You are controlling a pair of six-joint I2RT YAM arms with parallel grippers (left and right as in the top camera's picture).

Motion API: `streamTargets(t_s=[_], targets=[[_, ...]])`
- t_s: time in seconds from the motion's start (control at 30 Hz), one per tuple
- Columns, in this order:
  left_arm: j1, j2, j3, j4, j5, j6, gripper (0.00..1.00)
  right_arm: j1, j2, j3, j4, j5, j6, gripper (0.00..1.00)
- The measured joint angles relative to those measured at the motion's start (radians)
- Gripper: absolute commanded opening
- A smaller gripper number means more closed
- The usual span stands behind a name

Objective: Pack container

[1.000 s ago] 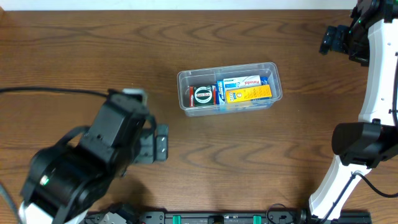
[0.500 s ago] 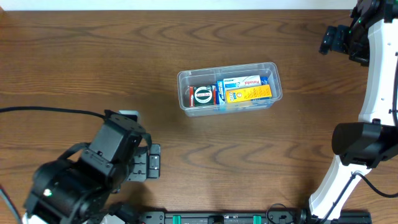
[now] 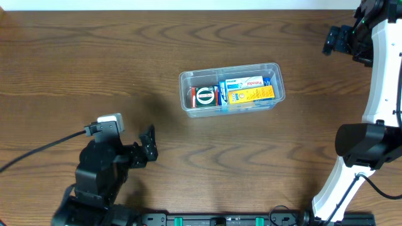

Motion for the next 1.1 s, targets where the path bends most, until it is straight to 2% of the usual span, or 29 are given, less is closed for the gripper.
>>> streamTargets(t_s=[0.17,0.4,0.63,0.9,1.1], targets=[[0.086,-0.126,-0.176,0.222,0.085,0.021,0.98,0.000,0.000,0.000,0.000,0.000,0.000,0.99],[0.142,-0.294,-0.402,0.444,0.137,0.029,0.98,0.000,0.000,0.000,0.000,0.000,0.000,0.99],[0.174,-0.356,-0.573,0.668,0.143,0.037,0.98,0.000,0.000,0.000,0.000,0.000,0.000,0.99],[0.204,-0.414,-0.687,0.672,0.142,0.065,0.98,0.000,0.000,0.000,0.000,0.000,0.000,0.99],[0.208,-0.458,-0.691,0.624,0.134,0.107,0.98,0.000,0.000,0.000,0.000,0.000,0.000,0.99]])
